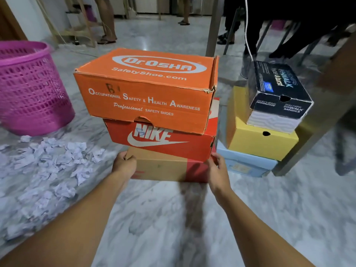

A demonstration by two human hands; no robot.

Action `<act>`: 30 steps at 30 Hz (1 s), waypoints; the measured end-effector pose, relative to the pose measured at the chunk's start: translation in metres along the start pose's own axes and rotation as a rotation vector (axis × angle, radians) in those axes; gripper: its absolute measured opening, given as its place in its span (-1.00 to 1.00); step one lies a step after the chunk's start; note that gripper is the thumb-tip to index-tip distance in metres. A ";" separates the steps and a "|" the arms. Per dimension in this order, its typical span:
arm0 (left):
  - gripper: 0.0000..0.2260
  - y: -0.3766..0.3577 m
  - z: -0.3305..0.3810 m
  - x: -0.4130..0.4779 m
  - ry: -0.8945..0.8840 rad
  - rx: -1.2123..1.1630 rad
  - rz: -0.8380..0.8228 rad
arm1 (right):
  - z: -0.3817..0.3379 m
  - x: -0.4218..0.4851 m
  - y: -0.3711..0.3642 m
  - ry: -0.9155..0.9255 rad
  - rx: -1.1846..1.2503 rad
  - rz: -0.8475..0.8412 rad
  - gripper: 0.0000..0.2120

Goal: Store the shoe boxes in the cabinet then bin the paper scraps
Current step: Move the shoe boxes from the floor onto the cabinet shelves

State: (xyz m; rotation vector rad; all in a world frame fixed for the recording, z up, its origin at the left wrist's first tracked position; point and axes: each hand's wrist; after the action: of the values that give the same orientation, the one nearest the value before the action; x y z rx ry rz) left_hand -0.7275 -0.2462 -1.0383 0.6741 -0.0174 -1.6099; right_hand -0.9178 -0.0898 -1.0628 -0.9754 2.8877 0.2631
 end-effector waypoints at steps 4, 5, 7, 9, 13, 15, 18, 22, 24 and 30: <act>-0.67 0.007 -0.002 -0.003 0.044 -0.031 -0.016 | 0.004 -0.003 0.005 -0.065 0.067 0.075 -0.67; -0.68 0.009 -0.004 -0.004 0.048 -0.028 -0.029 | 0.005 -0.004 0.006 -0.068 0.056 0.083 -0.63; -0.71 0.014 -0.007 -0.005 0.055 -0.029 -0.054 | 0.009 -0.007 0.008 -0.056 -0.011 0.082 -0.57; -0.75 0.017 -0.011 -0.008 0.063 -0.025 -0.063 | 0.013 -0.013 0.008 -0.043 -0.098 0.082 -0.48; -0.85 0.028 -0.023 -0.026 0.079 -0.004 -0.066 | 0.020 -0.034 0.010 -0.064 -0.172 0.123 -0.41; -0.86 0.036 -0.029 -0.044 0.100 -0.005 -0.073 | 0.022 -0.050 0.013 -0.065 -0.157 0.150 -0.44; -0.84 0.053 -0.047 -0.063 0.133 0.015 -0.072 | 0.024 -0.083 0.016 -0.068 -0.124 0.160 -0.54; -0.78 0.078 -0.074 -0.100 0.145 0.002 -0.080 | 0.031 -0.122 0.027 -0.064 -0.132 0.158 -0.65; -0.80 0.094 -0.089 -0.123 0.164 0.017 -0.069 | 0.030 -0.143 0.032 -0.079 -0.146 0.136 -0.63; -0.77 0.141 -0.137 -0.183 0.235 0.031 -0.038 | 0.036 -0.214 0.045 -0.091 -0.167 0.093 -0.66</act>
State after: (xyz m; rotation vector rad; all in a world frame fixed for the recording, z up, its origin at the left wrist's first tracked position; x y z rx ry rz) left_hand -0.5419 -0.0525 -1.0216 0.8888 0.1433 -1.5601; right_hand -0.7741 0.0791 -1.0642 -0.8278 2.8681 0.5485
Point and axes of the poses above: each hand's wrist, its own x-axis towards the middle knuckle, its own y-axis out of the back of the hand, z = x × y, and after that the axes turned 7 degrees about y, right-handed
